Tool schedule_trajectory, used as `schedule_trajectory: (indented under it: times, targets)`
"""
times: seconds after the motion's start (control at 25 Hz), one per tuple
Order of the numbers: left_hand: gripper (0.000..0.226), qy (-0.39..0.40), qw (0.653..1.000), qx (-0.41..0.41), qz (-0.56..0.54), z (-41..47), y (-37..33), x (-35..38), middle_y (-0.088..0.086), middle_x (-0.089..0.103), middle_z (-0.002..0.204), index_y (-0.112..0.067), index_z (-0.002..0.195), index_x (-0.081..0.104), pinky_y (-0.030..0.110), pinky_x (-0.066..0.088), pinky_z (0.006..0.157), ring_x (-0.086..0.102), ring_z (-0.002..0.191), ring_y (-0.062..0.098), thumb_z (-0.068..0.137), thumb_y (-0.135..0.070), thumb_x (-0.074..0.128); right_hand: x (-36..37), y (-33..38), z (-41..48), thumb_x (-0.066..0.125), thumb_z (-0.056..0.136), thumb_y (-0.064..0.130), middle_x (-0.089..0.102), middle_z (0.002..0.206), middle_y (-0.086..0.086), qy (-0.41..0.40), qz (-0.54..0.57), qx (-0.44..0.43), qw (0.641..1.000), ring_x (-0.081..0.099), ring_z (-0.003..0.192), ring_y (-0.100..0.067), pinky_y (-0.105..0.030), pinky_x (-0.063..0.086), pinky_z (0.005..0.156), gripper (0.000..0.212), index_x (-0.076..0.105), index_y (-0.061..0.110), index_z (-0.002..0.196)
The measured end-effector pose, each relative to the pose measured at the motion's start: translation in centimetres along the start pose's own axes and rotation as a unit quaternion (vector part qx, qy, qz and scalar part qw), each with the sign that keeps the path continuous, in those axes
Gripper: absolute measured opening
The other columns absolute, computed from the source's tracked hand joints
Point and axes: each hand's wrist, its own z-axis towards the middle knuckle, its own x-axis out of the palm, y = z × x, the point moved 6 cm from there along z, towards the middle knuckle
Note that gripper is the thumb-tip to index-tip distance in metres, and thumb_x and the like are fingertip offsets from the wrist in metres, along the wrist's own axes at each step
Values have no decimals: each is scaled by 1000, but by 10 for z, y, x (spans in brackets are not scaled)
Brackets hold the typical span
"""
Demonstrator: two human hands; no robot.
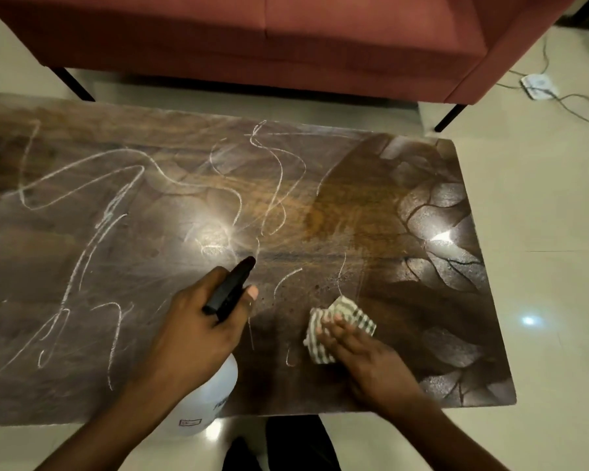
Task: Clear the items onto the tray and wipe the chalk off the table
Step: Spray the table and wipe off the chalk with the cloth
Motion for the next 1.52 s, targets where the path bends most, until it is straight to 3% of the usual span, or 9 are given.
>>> schedule_trajectory:
  times: [0.12,0.32,0.48,0.64,0.8,1.04,1.2,1.32,1.52]
  targets:
    - [17,15,1000,-16,10,45,-14,-2,16,72,77,-19,98,69,13,54,55,73,69,18,97,-36,72,-45,-119,42,62,90,8,42,167,-4,-72,15,211,975,55,144,-33,-48,60,99,73,46,26,159]
    - [22,-9,1000,-4,18,124,-41,-9,9,72,78,-25,111,71,46,67,70,77,64,18,97,-41,71,-70,-161,97,55,96,0,53,158,-13,-199,143,411,878,52,143,-39,-51,43,117,58,54,15,152]
    - [37,-18,1000,-3,15,182,-58,-3,14,73,86,-16,121,67,54,66,71,78,64,26,97,-43,73,-23,3,122,47,105,18,64,148,-9,-156,42,49,986,57,141,-28,-41,45,117,39,67,14,139]
    - [36,15,999,-25,-34,215,-71,7,17,73,91,-16,118,67,50,68,68,79,76,31,96,-44,73,-32,8,144,34,112,26,62,151,0,-32,-26,-199,979,55,143,-20,-35,51,113,40,50,23,148]
    - [26,35,999,8,34,234,-81,11,4,72,75,-28,111,70,57,62,78,78,70,30,96,-49,70,-91,-147,192,52,99,15,49,162,-5,-95,-15,42,994,43,151,-22,-44,54,109,60,43,25,157]
    - [34,63,998,12,4,232,-70,5,2,67,73,-32,111,69,59,64,75,74,73,33,90,-59,69,-155,-253,303,45,98,1,41,167,-14,-199,99,380,898,44,150,-36,-54,42,120,61,47,14,157]
    - [34,53,999,1,1,233,-63,-2,5,62,67,-26,99,66,62,64,73,69,70,38,88,-58,70,-80,-41,283,61,97,20,40,165,-11,-31,116,49,991,38,152,-30,-52,39,123,61,47,16,157]
    - [28,57,998,-5,-7,232,-66,-4,8,65,72,-24,98,68,62,64,72,72,71,35,94,-50,74,-62,25,256,63,100,31,56,154,-13,67,49,-258,963,47,145,-33,-48,41,119,52,59,12,148]
    - [20,55,997,-18,-49,219,-64,-15,14,67,68,-21,97,69,38,67,64,72,64,34,93,-41,72,-156,-194,344,48,98,6,42,167,-8,-131,47,222,965,45,150,-30,-51,46,118,60,48,22,156]
